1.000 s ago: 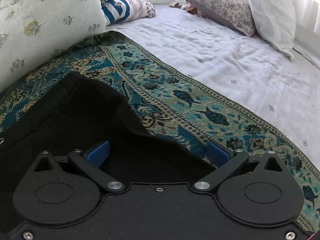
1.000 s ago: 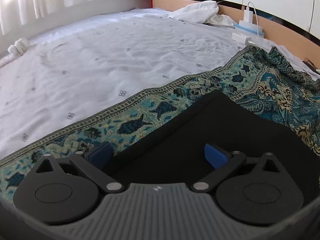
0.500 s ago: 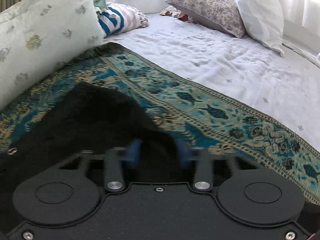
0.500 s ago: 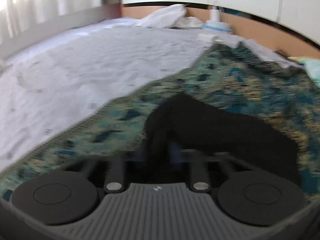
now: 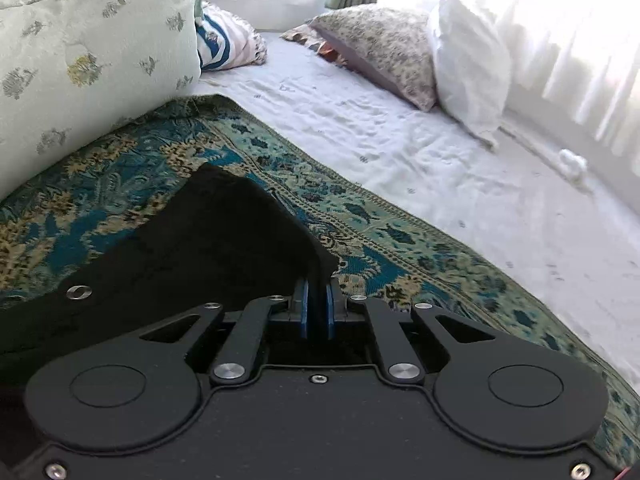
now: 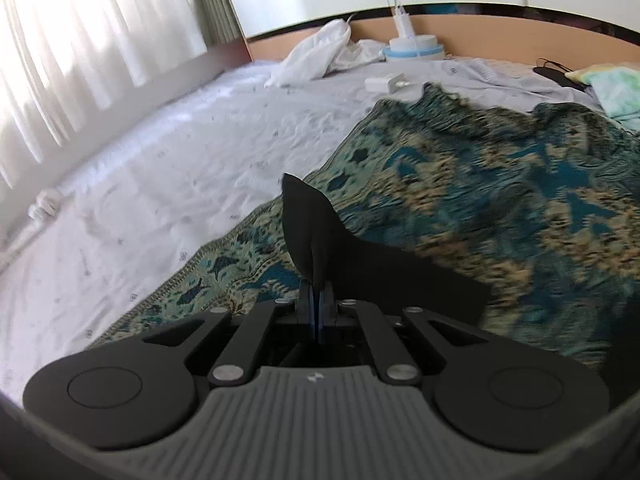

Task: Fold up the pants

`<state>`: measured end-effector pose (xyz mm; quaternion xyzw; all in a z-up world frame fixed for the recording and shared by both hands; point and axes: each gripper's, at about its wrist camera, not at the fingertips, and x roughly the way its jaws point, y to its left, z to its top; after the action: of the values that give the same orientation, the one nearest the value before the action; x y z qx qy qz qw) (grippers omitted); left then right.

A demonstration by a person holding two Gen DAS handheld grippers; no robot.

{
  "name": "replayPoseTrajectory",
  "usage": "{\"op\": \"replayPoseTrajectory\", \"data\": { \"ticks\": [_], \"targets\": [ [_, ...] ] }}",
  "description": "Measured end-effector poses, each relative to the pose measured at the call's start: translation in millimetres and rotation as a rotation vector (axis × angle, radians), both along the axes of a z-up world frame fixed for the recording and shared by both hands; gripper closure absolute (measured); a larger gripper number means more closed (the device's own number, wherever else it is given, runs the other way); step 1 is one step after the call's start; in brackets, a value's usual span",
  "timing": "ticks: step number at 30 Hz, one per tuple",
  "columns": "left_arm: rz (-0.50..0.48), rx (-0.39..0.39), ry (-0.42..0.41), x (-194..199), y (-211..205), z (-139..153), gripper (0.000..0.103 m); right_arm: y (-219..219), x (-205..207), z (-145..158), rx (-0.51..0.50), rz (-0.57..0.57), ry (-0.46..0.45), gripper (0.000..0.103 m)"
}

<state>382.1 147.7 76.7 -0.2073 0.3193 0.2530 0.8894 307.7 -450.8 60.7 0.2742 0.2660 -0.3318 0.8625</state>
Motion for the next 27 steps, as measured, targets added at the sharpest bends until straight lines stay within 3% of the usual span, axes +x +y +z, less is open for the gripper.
{"op": "replayPoseTrajectory", "data": {
  "ticks": [6, 14, 20, 23, 27],
  "targets": [
    [-0.082, -0.015, -0.093, -86.0, 8.4, 21.6, 0.096, -9.8, -99.3, 14.0, 0.004, 0.039, -0.07, 0.1],
    [-0.168, 0.009, -0.122, -203.9, 8.9, 10.2, 0.096, -15.3, -222.7, -7.6, 0.022, 0.016, -0.051, 0.099],
    [-0.192, 0.045, -0.111, -265.4, 13.3, -6.3, 0.096, -15.6, -278.4, -20.2, 0.049, 0.002, -0.064, 0.099],
    [-0.18, 0.017, -0.071, -279.9, 19.0, -23.0, 0.096, -14.1, -291.9, -29.3, 0.047, 0.005, -0.049, 0.099],
    [-0.181, 0.054, -0.045, -291.0, 19.7, -38.6, 0.096, -4.7, -303.4, -35.4, 0.0, 0.028, -0.031, 0.098]
  ]
}}
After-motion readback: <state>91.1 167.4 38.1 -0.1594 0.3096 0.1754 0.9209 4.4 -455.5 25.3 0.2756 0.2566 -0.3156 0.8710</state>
